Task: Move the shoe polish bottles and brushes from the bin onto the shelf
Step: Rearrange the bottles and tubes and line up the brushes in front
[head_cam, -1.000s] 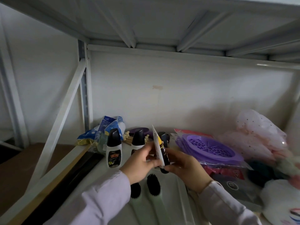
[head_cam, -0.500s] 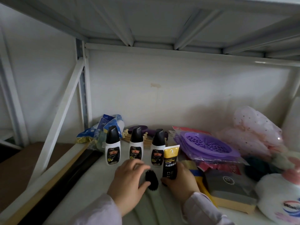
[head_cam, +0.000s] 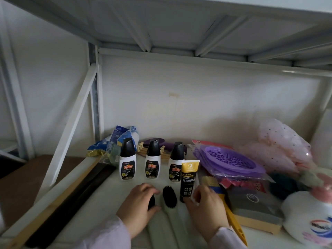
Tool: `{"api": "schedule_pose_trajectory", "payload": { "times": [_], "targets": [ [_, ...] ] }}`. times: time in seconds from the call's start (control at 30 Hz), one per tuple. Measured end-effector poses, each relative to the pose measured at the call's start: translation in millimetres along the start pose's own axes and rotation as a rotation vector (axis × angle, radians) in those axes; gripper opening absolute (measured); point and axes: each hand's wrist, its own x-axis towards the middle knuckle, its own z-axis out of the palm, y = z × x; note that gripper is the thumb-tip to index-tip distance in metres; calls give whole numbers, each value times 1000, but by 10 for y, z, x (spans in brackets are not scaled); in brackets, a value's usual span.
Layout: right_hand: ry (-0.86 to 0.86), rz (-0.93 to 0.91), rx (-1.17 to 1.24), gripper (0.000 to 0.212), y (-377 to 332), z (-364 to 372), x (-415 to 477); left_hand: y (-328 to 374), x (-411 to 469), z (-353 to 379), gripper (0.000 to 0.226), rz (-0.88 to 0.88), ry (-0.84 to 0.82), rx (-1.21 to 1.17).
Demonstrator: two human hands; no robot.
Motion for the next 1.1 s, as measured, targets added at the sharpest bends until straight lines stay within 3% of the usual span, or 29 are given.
{"api": "schedule_pose_trajectory", "payload": {
  "times": [0.1, 0.2, 0.47, 0.7, 1.1],
  "targets": [
    [-157, -109, -61, 20, -123, 45, -135, -20, 46, -30, 43, 24, -56, -5],
    [-265, -152, -116, 50, -188, 122, -207, -83, 78, -84, 44, 8, -111, 32],
    [-187, -168, -248, 43, -360, 275, -275, -185, 13, -230, 47, -79, -22, 11],
    [-113, -151, -195, 52, -445, 431, -385, -168, -309, -165, 77, -243, 109, 15],
    [57, -131, -177, 30, -520, 646, -463, -98, -328, -137, 78, -249, 79, -12]
  ]
}}
